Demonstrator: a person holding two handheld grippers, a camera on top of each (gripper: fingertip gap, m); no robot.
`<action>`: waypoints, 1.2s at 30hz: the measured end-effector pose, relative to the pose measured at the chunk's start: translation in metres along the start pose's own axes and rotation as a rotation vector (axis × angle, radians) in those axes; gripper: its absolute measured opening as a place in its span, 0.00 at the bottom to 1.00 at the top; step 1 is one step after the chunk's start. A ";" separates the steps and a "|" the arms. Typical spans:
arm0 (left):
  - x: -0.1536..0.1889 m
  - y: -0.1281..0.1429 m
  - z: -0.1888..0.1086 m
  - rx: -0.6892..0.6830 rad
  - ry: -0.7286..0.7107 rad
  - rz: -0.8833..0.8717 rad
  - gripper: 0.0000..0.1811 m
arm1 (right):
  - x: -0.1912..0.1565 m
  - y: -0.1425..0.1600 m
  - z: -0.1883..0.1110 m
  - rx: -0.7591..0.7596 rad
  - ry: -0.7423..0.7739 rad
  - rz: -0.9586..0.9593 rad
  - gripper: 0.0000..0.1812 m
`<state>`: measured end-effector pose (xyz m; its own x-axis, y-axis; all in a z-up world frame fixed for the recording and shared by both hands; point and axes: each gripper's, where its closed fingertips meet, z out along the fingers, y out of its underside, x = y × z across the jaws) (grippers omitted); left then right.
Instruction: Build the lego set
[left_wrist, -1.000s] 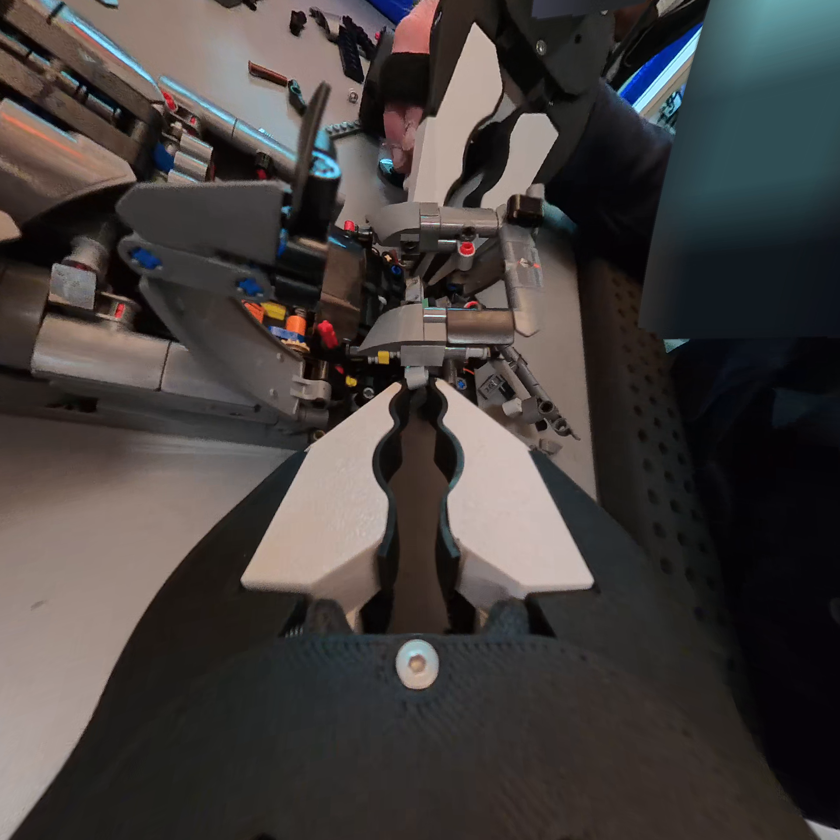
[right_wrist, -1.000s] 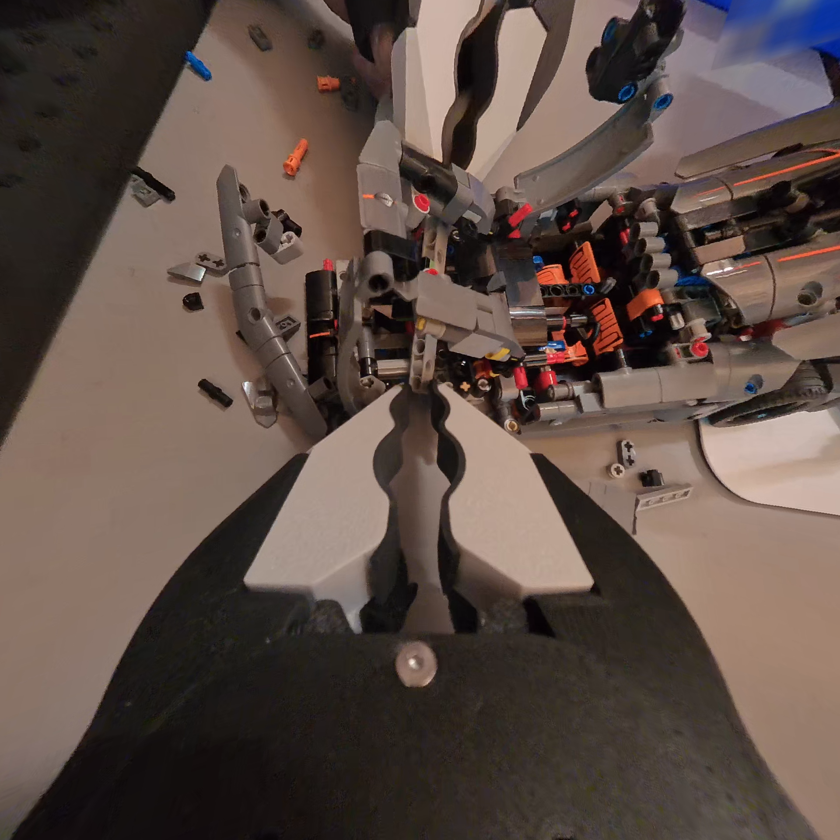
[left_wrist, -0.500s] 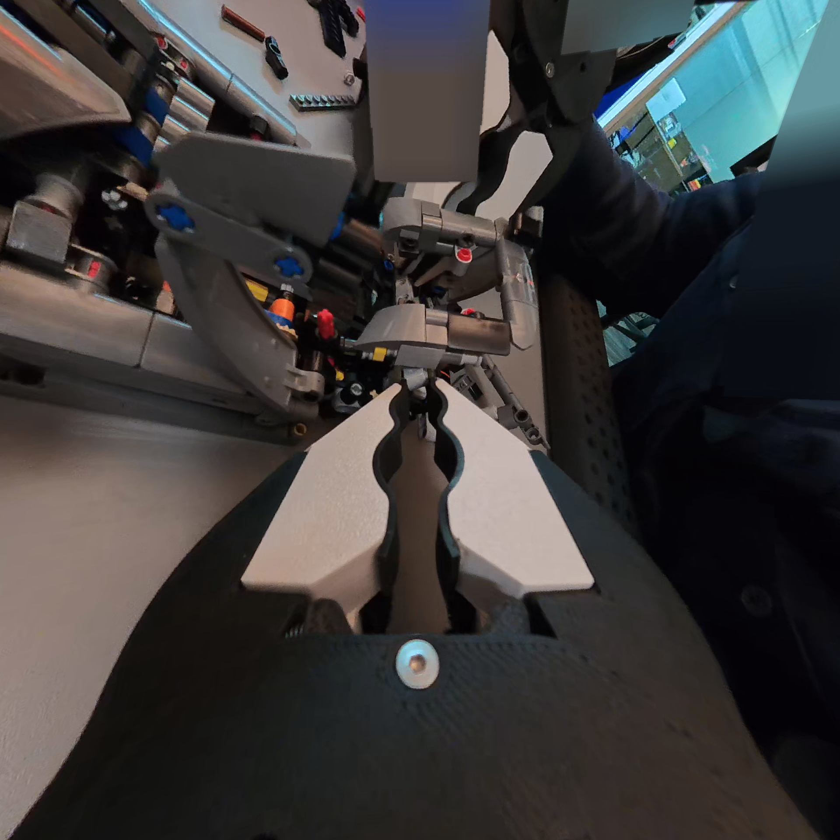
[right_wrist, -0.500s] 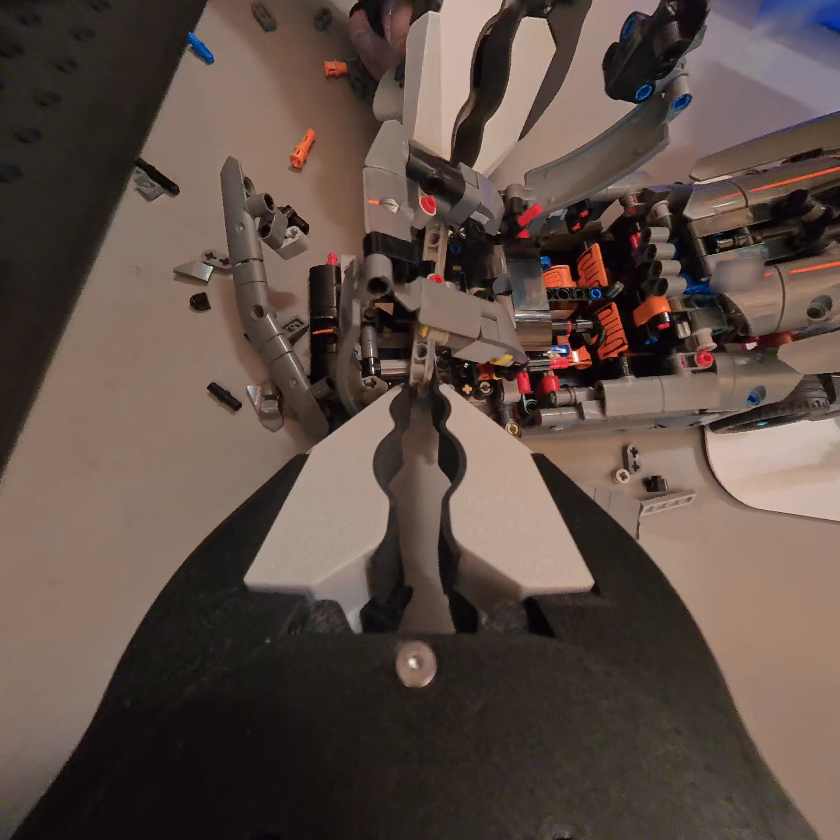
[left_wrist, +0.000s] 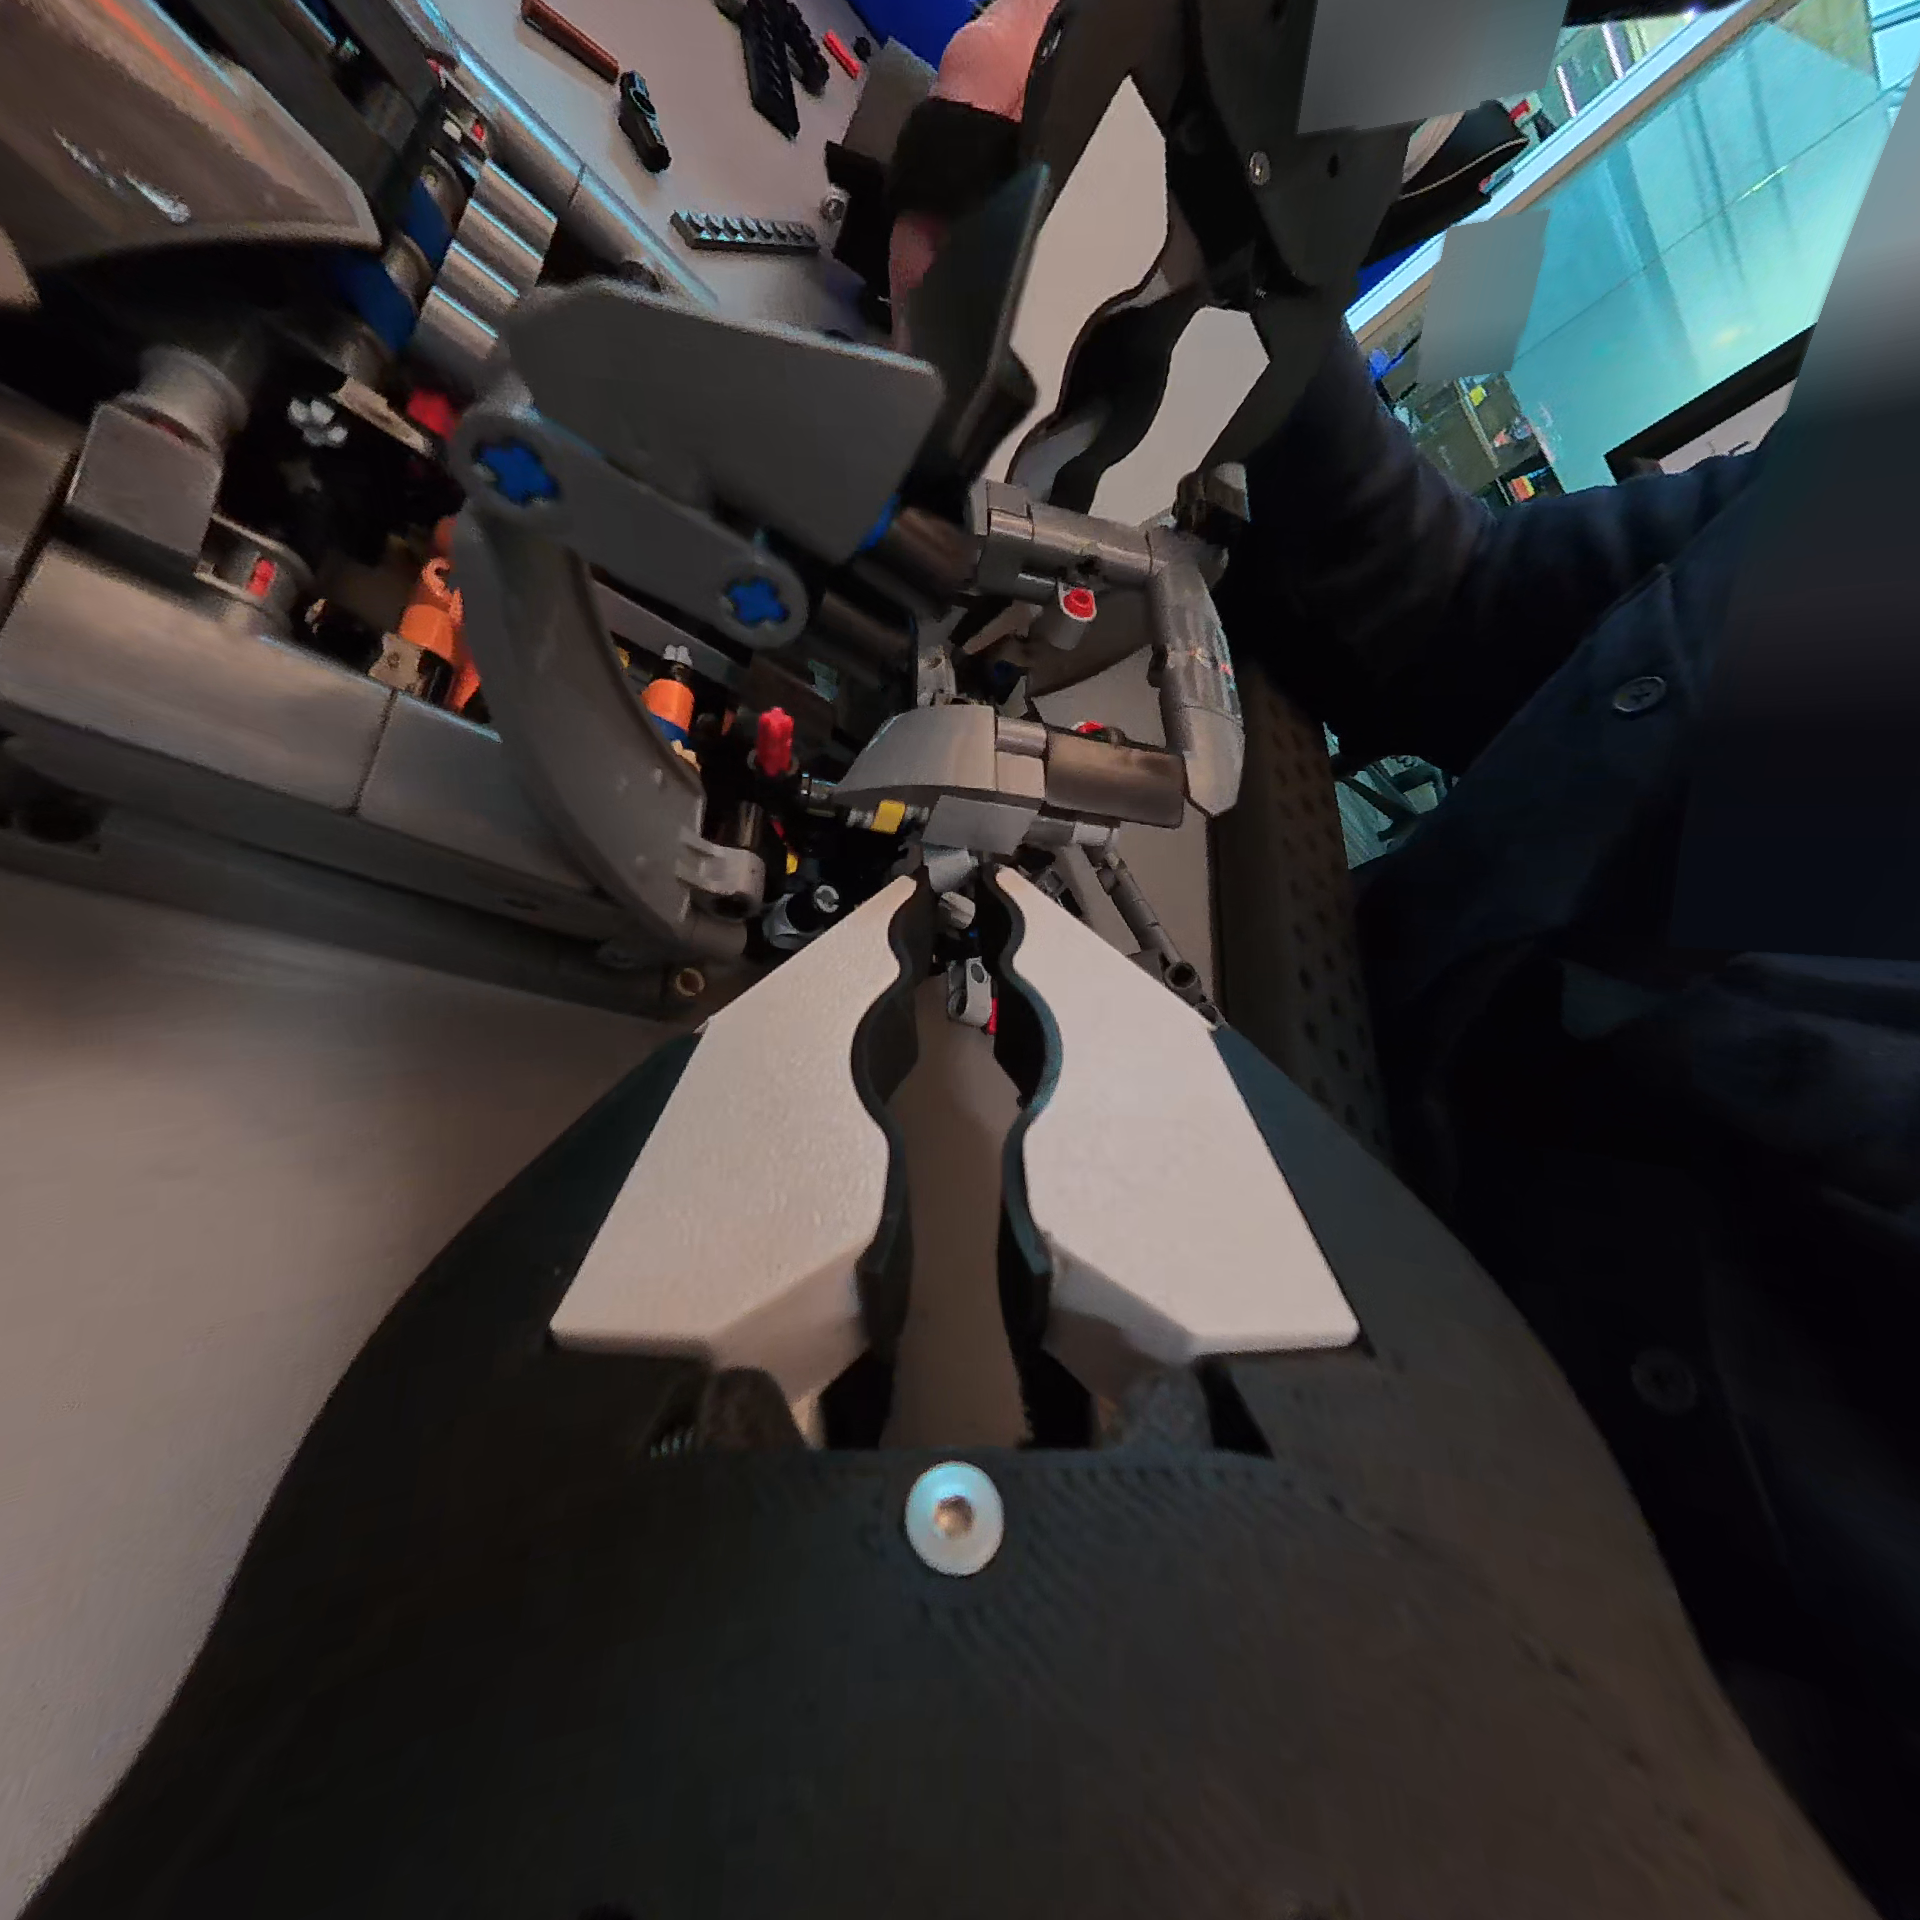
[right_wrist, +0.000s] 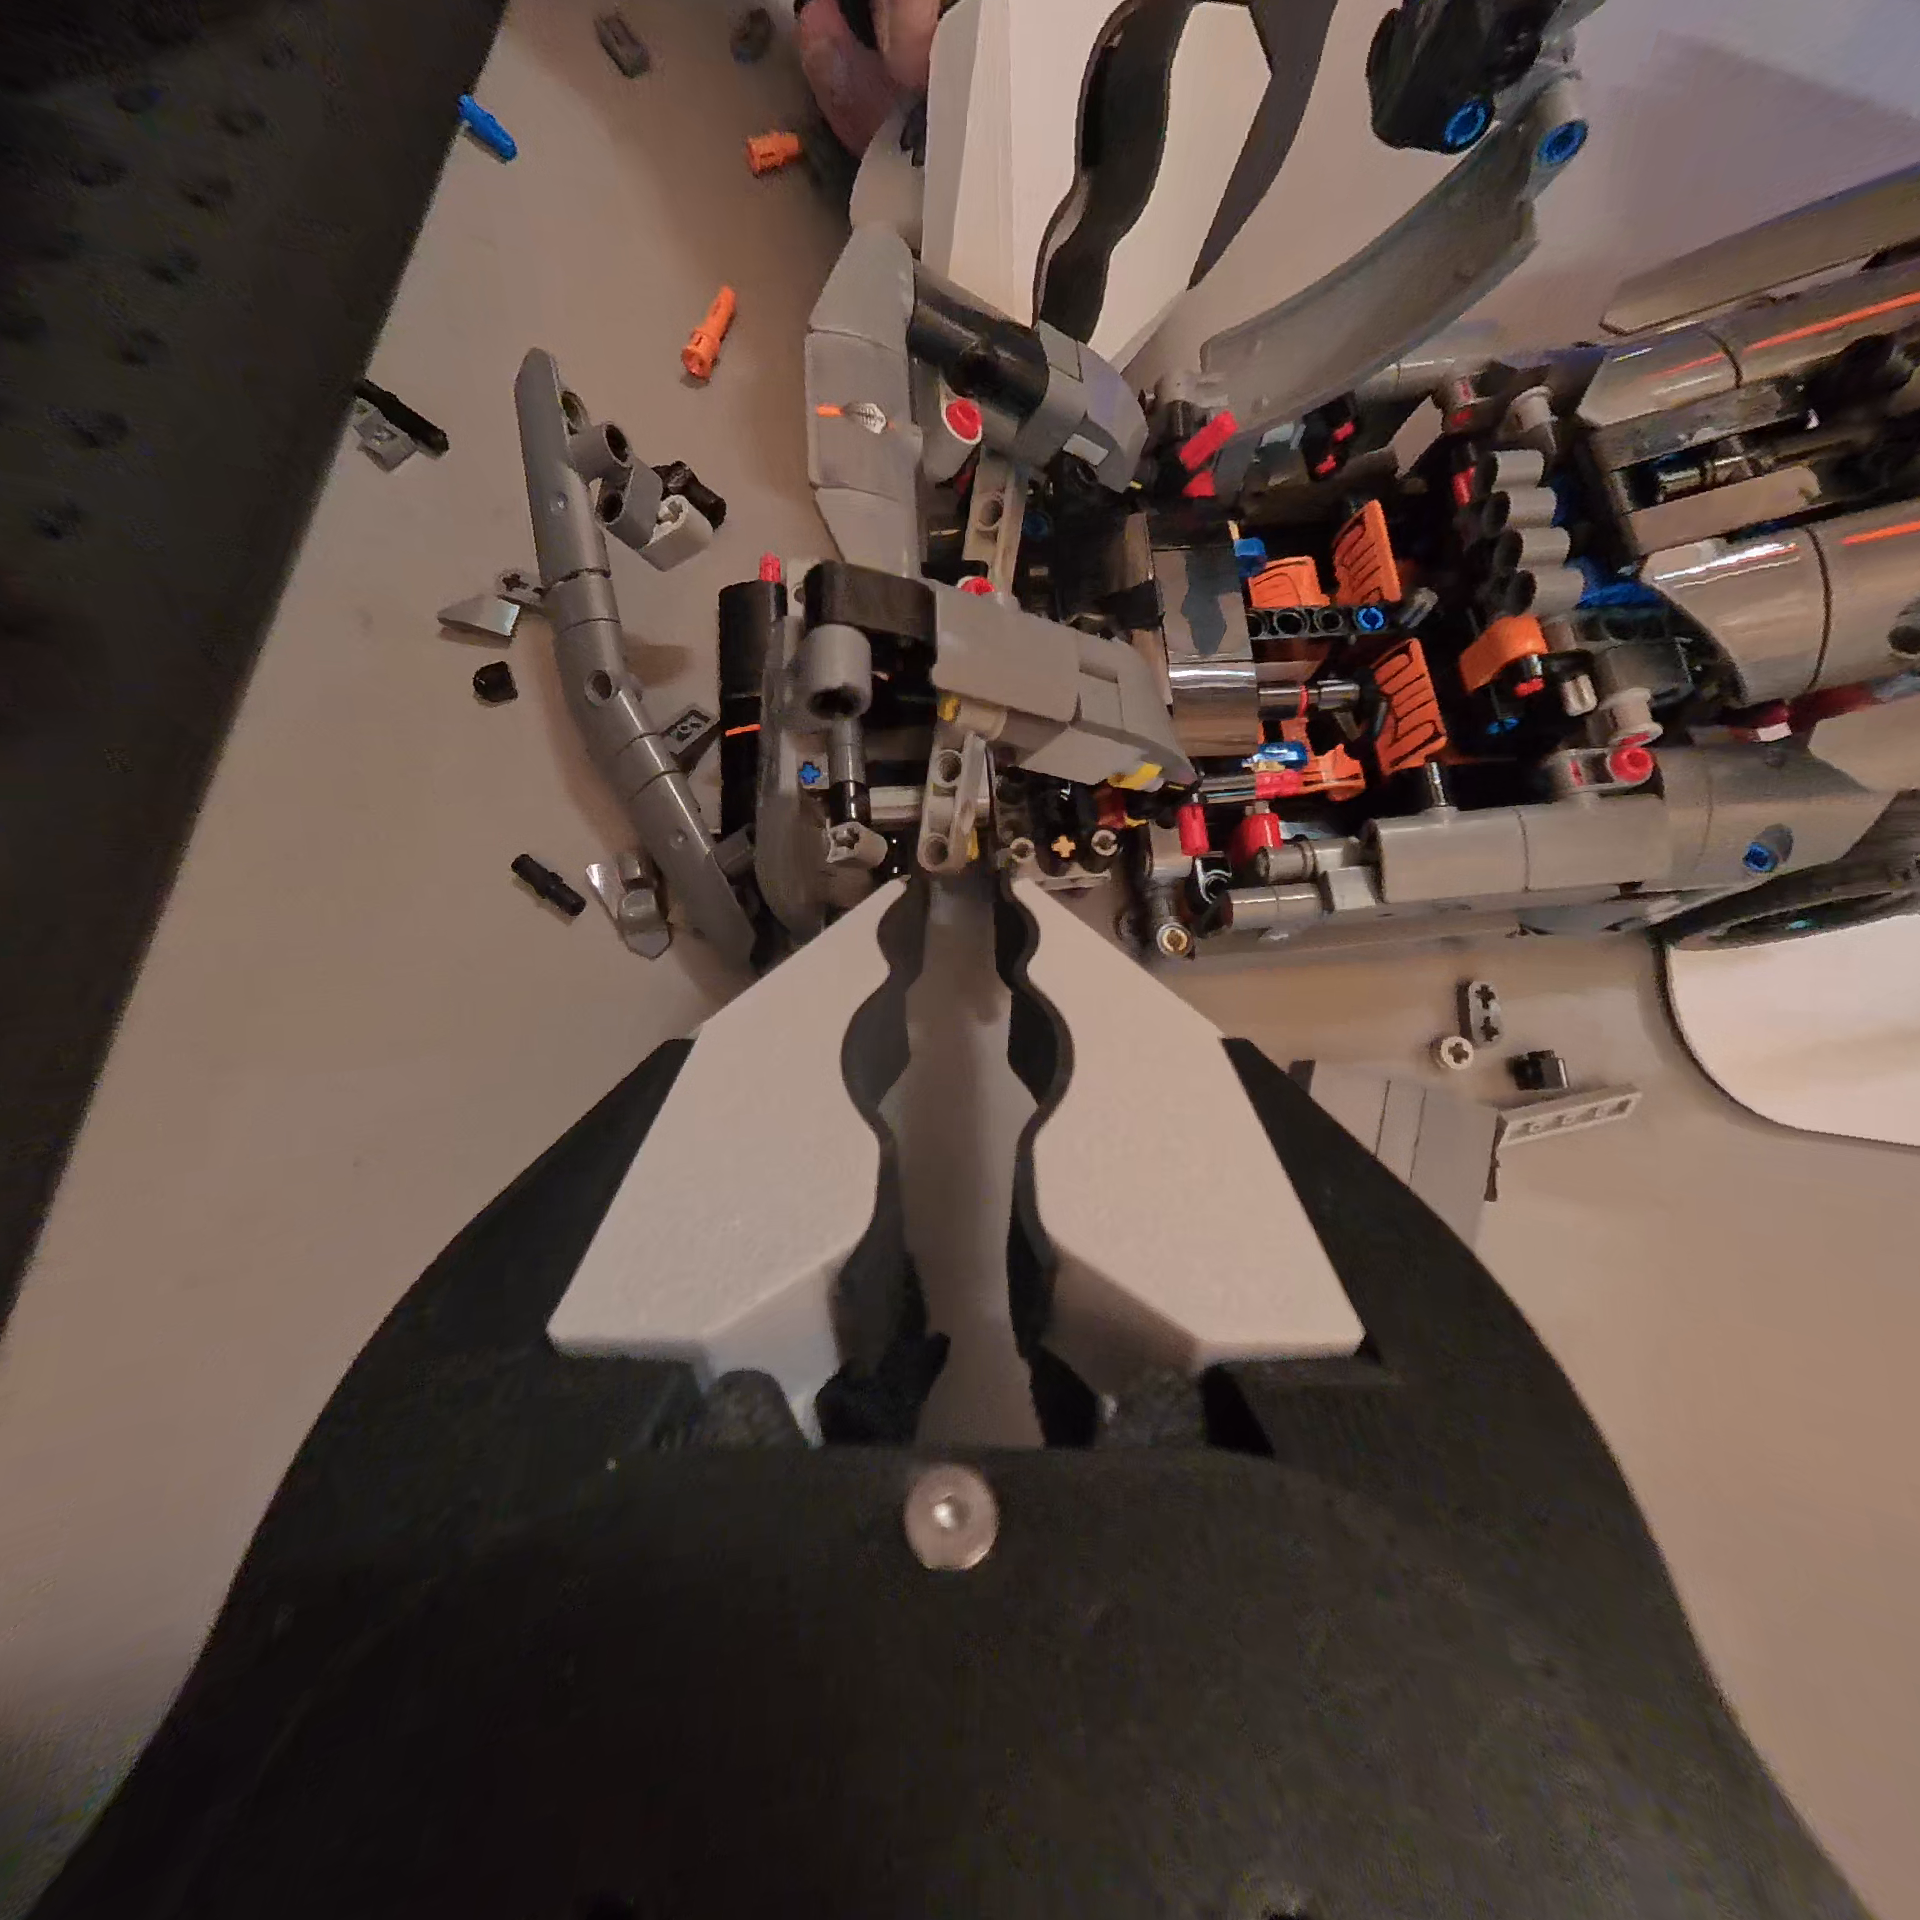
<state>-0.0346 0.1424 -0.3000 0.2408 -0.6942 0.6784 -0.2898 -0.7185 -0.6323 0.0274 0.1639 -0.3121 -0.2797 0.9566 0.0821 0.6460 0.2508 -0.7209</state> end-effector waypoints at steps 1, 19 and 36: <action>0.000 0.000 0.000 0.000 0.003 -0.002 0.03 | -0.001 0.000 0.001 -0.005 -0.005 0.001 0.04; 0.001 -0.001 0.001 0.008 0.012 -0.001 0.03 | -0.003 -0.021 -0.001 0.121 -0.065 0.099 0.00; -0.016 0.012 -0.017 -0.174 -0.302 0.544 0.14 | 0.022 0.009 -0.016 0.033 0.042 0.132 0.00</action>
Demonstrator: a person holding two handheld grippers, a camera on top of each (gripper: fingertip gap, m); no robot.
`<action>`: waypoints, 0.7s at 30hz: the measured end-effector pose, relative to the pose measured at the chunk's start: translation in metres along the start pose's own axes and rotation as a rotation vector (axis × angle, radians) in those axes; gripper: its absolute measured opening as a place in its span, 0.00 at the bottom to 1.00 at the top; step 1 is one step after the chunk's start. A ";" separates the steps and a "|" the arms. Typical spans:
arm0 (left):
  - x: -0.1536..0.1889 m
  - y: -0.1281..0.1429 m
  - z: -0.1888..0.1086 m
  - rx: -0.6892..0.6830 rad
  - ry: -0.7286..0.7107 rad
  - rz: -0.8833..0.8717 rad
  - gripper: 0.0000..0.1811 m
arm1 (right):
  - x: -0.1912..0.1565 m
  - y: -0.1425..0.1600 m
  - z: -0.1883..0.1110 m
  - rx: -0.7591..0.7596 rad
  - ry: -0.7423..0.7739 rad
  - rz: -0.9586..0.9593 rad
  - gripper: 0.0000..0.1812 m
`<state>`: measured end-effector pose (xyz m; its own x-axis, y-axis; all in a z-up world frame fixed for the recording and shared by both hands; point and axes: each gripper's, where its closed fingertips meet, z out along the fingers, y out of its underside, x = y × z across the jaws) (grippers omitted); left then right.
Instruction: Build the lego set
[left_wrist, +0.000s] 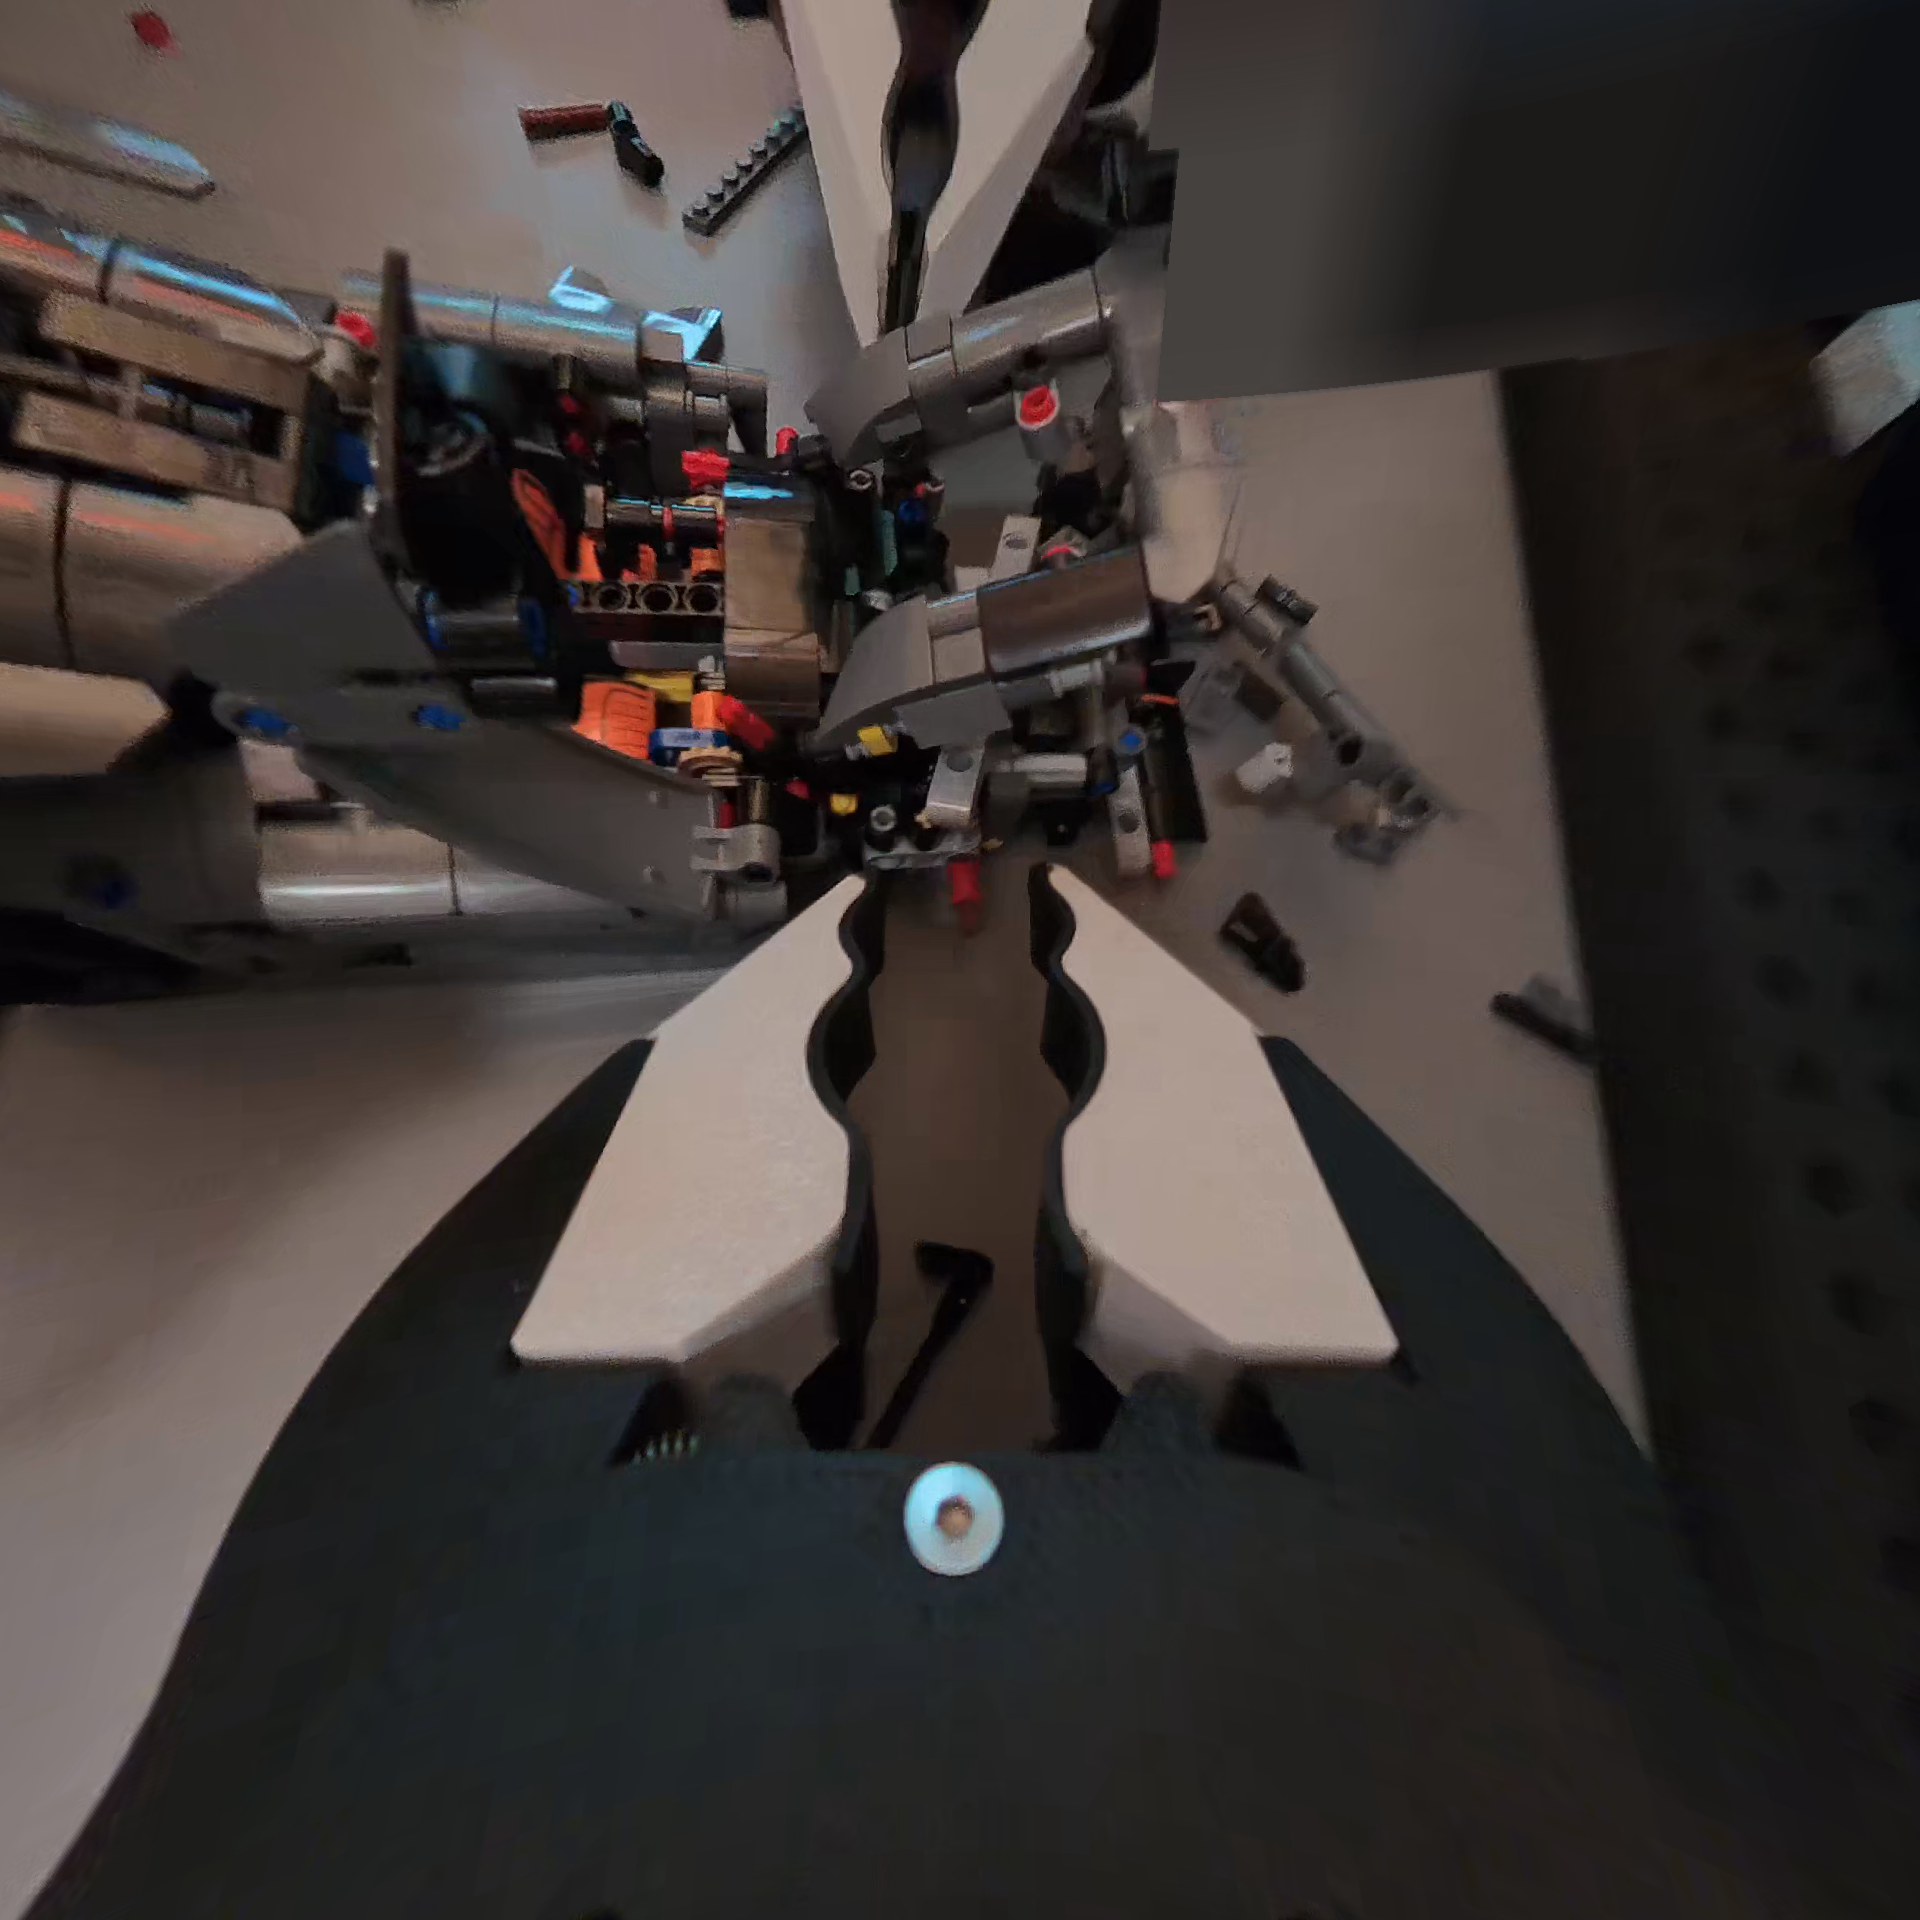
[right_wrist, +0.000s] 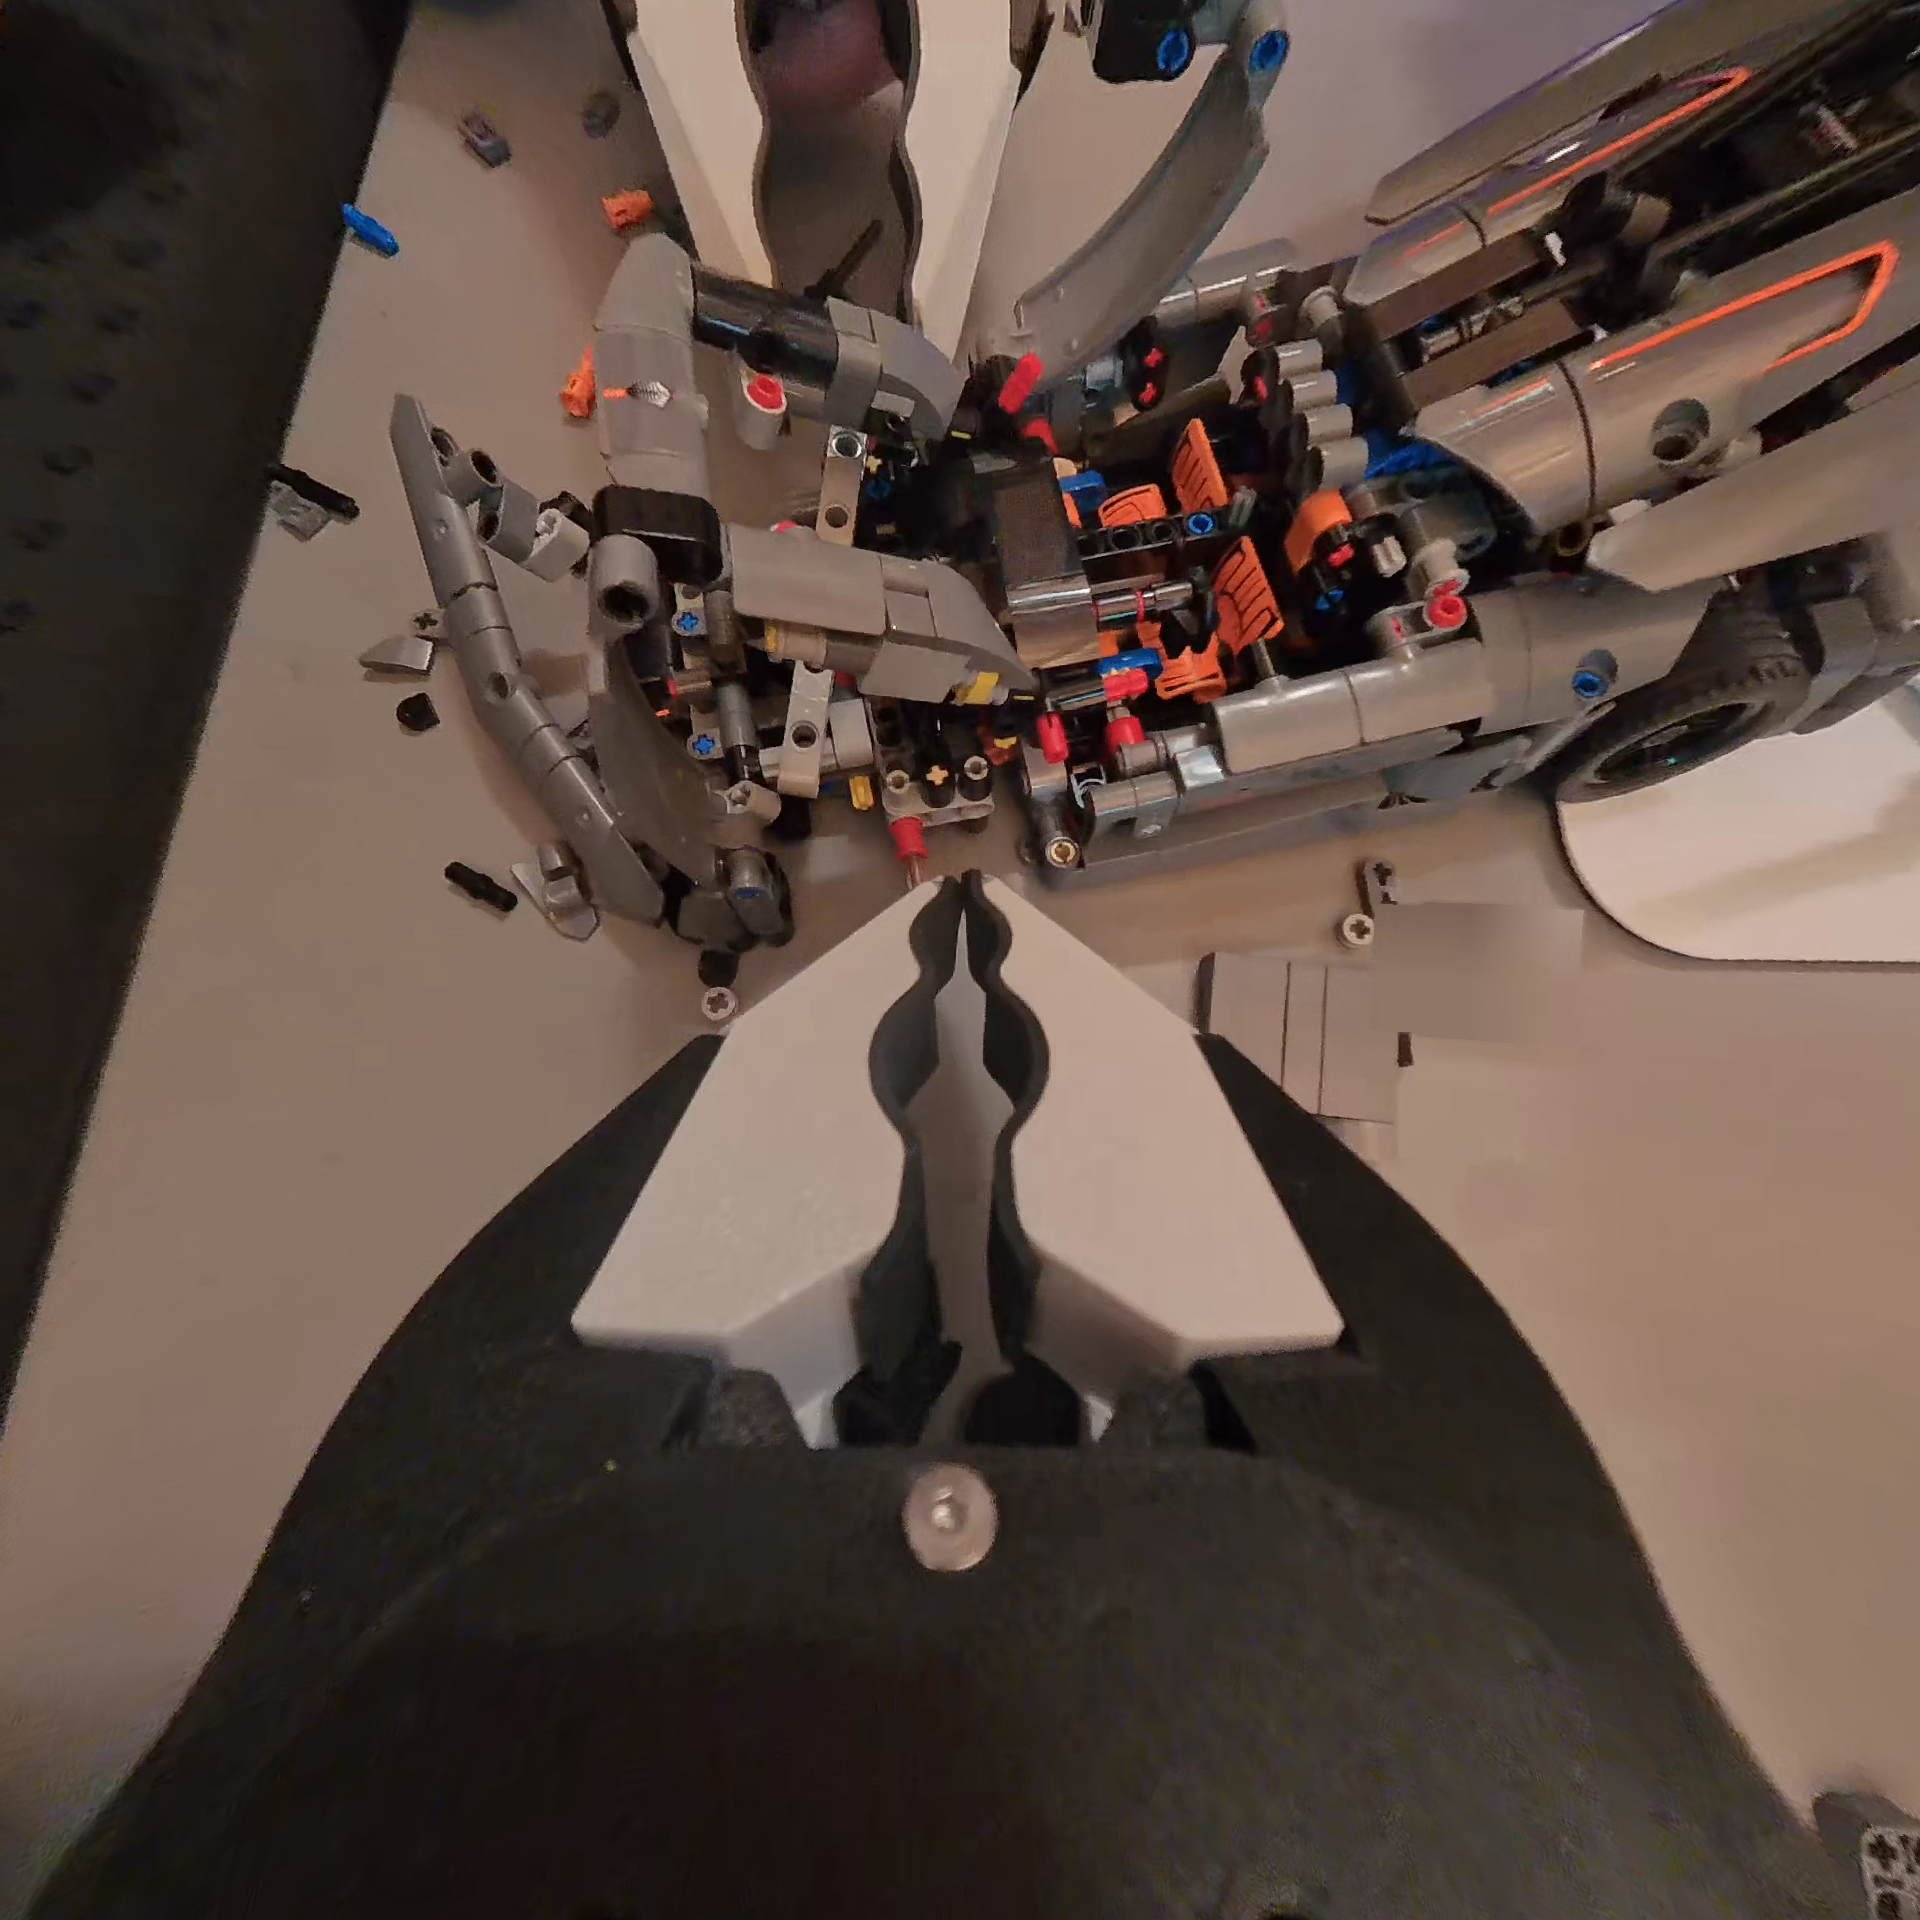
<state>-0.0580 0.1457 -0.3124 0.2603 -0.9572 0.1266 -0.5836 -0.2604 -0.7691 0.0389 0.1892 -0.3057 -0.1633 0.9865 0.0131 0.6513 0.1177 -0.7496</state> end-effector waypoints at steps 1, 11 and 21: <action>-0.003 0.000 -0.001 -0.004 -0.041 0.060 0.14 | 0.000 -0.001 -0.001 0.002 0.006 -0.004 0.00; -0.002 -0.014 0.001 -0.076 -0.403 0.628 0.12 | -0.001 -0.003 0.004 -0.010 0.027 -0.063 0.00; -0.009 -0.012 0.006 -0.148 -0.527 0.770 0.09 | -0.008 -0.008 0.007 -0.019 0.025 -0.123 0.00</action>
